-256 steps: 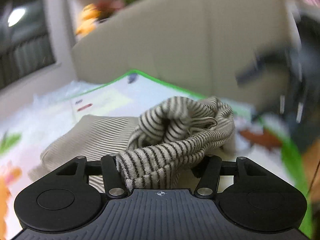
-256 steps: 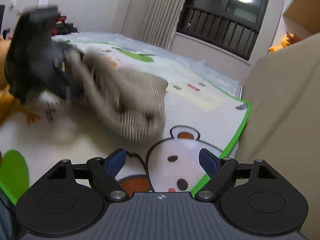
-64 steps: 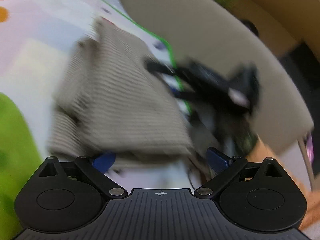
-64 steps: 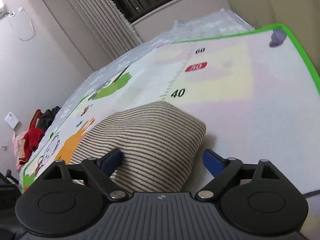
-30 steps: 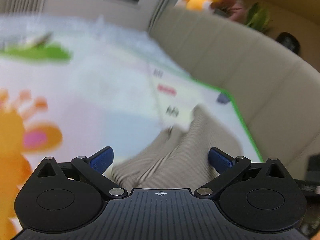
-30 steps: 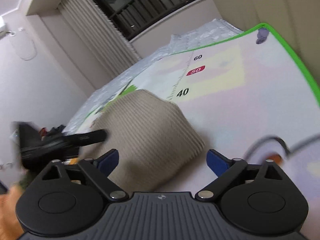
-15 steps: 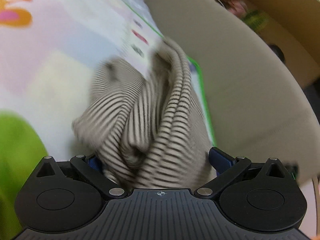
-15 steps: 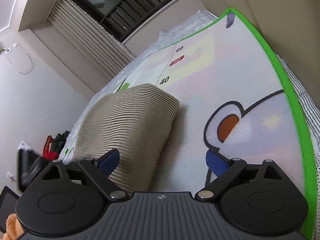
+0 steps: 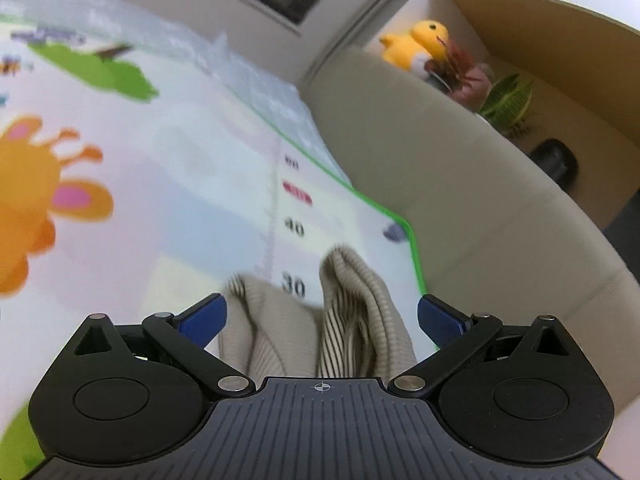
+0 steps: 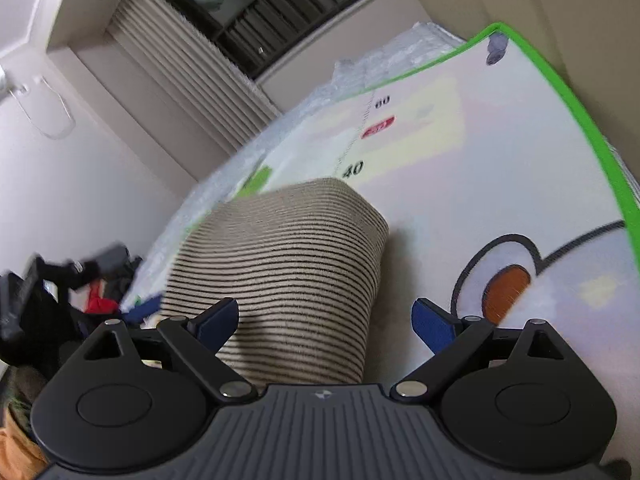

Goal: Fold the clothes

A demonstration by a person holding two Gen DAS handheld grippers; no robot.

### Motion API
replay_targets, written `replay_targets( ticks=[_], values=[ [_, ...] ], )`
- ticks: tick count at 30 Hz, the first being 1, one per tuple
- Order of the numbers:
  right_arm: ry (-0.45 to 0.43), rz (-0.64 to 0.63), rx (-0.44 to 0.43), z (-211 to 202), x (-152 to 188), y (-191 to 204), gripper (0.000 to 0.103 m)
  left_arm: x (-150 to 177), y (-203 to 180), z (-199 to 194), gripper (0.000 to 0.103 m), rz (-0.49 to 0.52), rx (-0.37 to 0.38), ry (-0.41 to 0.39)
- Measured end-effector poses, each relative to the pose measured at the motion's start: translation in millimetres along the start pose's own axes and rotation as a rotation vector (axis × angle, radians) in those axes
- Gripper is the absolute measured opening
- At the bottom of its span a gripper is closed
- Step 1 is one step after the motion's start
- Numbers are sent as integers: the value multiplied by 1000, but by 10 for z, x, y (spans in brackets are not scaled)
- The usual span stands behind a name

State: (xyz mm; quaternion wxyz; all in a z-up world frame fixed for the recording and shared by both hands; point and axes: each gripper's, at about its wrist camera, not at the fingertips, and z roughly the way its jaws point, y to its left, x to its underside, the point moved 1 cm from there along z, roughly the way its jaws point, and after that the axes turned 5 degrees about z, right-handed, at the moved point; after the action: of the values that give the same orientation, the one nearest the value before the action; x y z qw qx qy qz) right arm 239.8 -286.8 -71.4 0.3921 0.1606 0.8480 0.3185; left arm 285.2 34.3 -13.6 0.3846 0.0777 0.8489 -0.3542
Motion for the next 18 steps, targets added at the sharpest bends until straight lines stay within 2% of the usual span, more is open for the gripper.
replay_targets(
  ticks=[2, 5, 7, 9, 13, 14, 15, 16, 17, 18],
  values=[
    [34, -48, 18, 112, 29, 96, 94, 28, -83, 197, 103, 39, 5, 60],
    [80, -189, 13, 245, 165, 363, 94, 145, -133, 434, 103, 133, -91, 128],
    [59, -308, 33, 211, 248, 523, 94, 222, -57, 489, 103, 161, -127, 146],
    [40, -282, 8, 105, 218, 472, 94, 304, 73, 496, 103, 144, -116, 159],
    [-46, -55, -34, -182, 99, 59, 94, 393, 299, 376, 103, 47, -59, 159],
    [-69, 6, -41, -252, 69, -54, 88, 392, 320, 369, 103, 37, -52, 155],
    [-54, 66, -46, -240, 41, -162, 81, 384, 317, 357, 103, 30, -45, 150],
    [-22, 115, -57, -184, 21, -249, 65, 373, 303, 341, 103, 24, -38, 145],
    [6, 160, -89, -127, 15, -314, 54, 364, 303, 324, 103, 13, -28, 140],
    [17, 184, -124, -90, 12, -326, 47, 352, 319, 317, 103, -6, -17, 133]
  ],
)
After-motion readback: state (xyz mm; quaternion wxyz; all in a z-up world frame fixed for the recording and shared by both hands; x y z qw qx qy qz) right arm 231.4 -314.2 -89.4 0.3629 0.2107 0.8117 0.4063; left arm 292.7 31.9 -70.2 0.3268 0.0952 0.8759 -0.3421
